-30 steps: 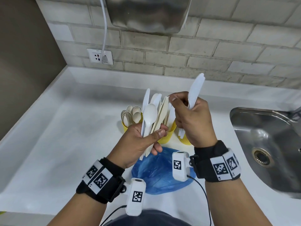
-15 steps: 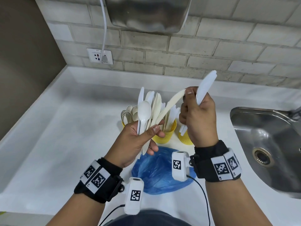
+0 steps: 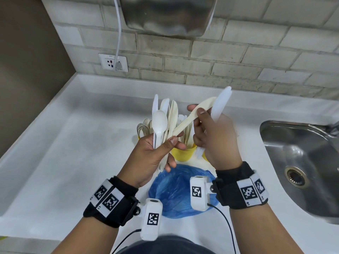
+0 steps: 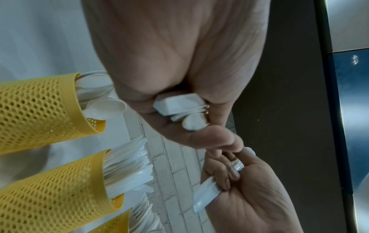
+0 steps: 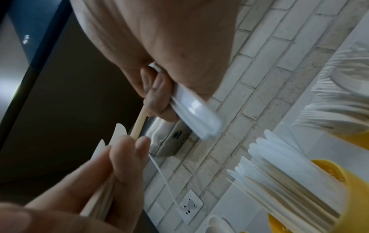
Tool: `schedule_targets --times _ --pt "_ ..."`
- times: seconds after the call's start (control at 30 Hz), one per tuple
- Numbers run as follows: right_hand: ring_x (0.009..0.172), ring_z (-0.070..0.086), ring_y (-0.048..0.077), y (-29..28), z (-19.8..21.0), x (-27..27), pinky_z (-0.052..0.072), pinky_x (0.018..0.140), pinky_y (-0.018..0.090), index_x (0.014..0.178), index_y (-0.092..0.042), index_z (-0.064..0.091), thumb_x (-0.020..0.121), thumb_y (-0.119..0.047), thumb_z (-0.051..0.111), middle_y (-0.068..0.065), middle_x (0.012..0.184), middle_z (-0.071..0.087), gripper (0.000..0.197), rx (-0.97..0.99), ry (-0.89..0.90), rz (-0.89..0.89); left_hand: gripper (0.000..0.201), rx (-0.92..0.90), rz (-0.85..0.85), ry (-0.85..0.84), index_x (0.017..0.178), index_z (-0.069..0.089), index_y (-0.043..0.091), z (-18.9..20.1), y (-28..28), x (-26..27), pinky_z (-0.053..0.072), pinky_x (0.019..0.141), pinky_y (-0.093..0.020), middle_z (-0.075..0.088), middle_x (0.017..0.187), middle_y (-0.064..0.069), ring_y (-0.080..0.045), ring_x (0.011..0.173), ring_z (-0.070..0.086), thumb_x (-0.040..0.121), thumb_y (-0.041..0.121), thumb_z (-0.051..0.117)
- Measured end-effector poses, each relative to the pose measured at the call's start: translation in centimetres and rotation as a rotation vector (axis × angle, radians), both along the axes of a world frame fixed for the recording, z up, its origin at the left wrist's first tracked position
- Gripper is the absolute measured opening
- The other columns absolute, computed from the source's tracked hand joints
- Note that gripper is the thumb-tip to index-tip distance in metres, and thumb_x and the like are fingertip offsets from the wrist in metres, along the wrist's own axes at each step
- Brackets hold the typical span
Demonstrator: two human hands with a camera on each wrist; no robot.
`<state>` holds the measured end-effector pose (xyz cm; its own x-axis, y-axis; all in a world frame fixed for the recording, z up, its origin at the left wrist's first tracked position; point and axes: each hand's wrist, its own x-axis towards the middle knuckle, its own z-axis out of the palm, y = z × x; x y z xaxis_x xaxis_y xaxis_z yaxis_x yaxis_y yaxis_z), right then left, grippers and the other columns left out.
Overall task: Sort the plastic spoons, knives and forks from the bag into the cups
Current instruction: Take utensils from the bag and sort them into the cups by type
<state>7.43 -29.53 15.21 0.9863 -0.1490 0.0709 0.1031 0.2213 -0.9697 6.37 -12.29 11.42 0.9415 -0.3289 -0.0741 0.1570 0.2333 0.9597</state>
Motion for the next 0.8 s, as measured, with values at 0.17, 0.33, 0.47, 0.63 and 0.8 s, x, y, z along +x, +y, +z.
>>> schedule_targets --times 0.17,0.33,0.47,0.63,0.8 --pt "0.039 0.028 0.01 0.3 -0.4 -0.2 0.026 0.047 0.023 0.1 -0.006 0.073 0.107 -0.018 0.053 -0.007 0.046 0.036 0.025 -0.144 0.025 0.085 0.038 0.004 -0.021 0.003 0.119 0.067 0.006 0.2 -0.2 -0.1 0.047 0.045 -0.025 0.077 0.098 -0.012 -0.017 0.05 0.059 0.091 0.031 0.062" --pt "0.044 0.02 0.015 0.4 -0.3 0.3 0.024 0.045 0.023 0.093 -0.003 0.067 0.11 -0.022 0.046 0.002 0.053 0.026 0.033 0.027 0.024 -0.009 0.036 0.011 -0.031 -0.002 0.115 0.066 0.003 0.3 0.0 -0.2 0.047 0.044 -0.026 0.076 0.091 -0.012 -0.017 0.048 0.058 0.092 0.03 0.061" --pt "0.047 0.034 0.014 -0.4 0.1 0.9 0.029 0.045 0.024 0.083 -0.005 0.062 0.111 -0.022 0.043 0.001 0.054 0.038 0.039 0.207 0.02 -0.167 0.036 0.01 -0.055 -0.026 0.122 0.069 0.009 0.3 0.2 -0.3 0.048 0.045 -0.026 0.072 0.082 -0.012 -0.017 0.046 0.054 0.094 0.029 0.06" --pt "0.067 0.061 0.022 -2.3 0.3 1.3 0.054 0.063 0.033 0.078 -0.01 0.059 0.11 -0.022 0.045 0.004 0.071 0.058 0.037 0.4 0.019 -0.362 0.028 -0.023 -0.098 -0.031 0.116 0.072 0.014 0.3 0.1 -0.4 0.046 0.044 -0.025 0.07 0.08 -0.011 -0.017 0.045 0.052 0.094 0.028 0.06" --pt "0.05 0.061 0.03 -2.9 1.0 1.1 0.05 0.054 0.033 0.082 -0.01 0.05 0.112 -0.027 0.037 0.009 0.068 0.054 0.037 0.351 -0.089 -0.428 0.024 -0.012 -0.149 -0.049 0.111 0.075 0.024 0.3 0.1 -0.4 0.047 0.046 -0.026 0.071 0.082 -0.009 -0.017 0.046 0.053 0.093 0.032 0.062"
